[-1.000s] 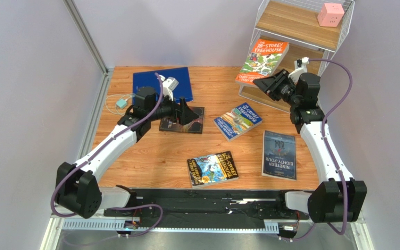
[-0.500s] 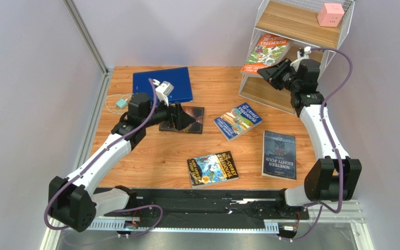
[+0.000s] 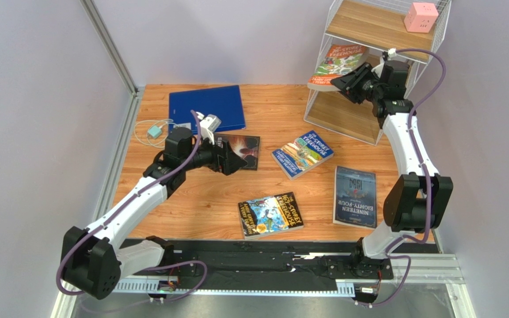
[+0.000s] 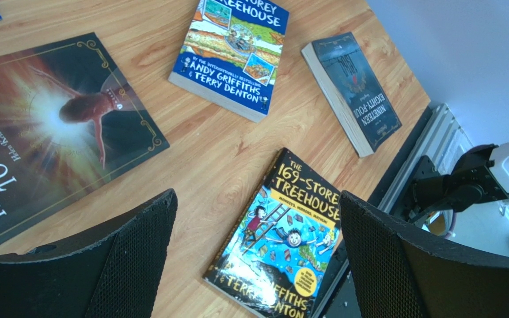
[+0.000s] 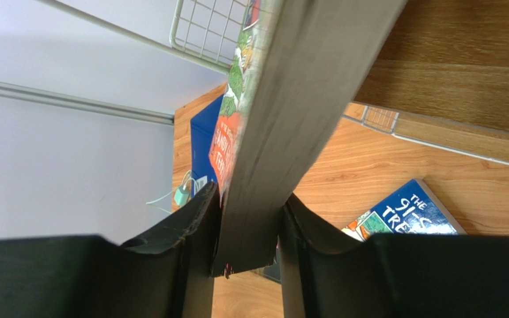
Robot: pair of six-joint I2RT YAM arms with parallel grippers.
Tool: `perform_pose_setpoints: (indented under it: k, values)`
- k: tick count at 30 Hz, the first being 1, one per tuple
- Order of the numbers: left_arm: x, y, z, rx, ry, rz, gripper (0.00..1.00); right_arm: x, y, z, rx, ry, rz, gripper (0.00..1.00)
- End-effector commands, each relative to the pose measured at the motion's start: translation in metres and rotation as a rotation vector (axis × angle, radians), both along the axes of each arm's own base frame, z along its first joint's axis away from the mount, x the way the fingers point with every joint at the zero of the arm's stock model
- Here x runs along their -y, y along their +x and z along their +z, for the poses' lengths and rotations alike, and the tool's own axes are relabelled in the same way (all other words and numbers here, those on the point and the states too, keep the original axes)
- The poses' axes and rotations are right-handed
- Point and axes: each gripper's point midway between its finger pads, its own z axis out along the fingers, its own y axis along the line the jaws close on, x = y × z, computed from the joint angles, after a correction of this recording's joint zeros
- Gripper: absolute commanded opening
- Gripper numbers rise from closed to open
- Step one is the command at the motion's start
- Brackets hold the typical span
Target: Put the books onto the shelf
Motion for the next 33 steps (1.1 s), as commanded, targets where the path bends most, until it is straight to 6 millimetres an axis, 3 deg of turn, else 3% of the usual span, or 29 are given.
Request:
perform_pose_setpoints:
  k: [1, 6, 9, 12, 18, 26, 33]
  values:
    - [0.001, -0.002, 0.019, 0.07, -0.042, -0.003, 0.95, -0.006, 0.015, 0.04, 0.13, -0.026, 0.068, 0.39]
    - [0.001, -0.004, 0.019, 0.065, -0.05, -0.009, 0.95, -0.002, 0.019, 0.025, 0.089, -0.046, 0.046, 0.64]
    - [0.001, -0.006, 0.019, 0.068, -0.054, -0.008, 0.95, 0.002, 0.012, 0.022, 0.083, -0.066, 0.027, 0.76]
    - [0.0, -0.006, 0.018, 0.068, -0.055, -0.006, 0.95, 0.004, 0.002, 0.015, 0.069, -0.083, 0.011, 0.81]
    - [0.0, -0.009, 0.017, 0.067, -0.061, -0.009, 0.95, 0.008, -0.01, -0.008, 0.026, -0.105, -0.008, 0.82]
    - [-0.002, -0.012, 0.015, 0.068, -0.064, -0.005, 0.95, 0.002, -0.027, -0.013, 0.047, -0.103, 0.024, 0.82]
    - [-0.003, -0.013, 0.004, 0.05, -0.062, 0.001, 0.95, -0.003, -0.064, -0.019, 0.022, -0.227, 0.005, 0.72]
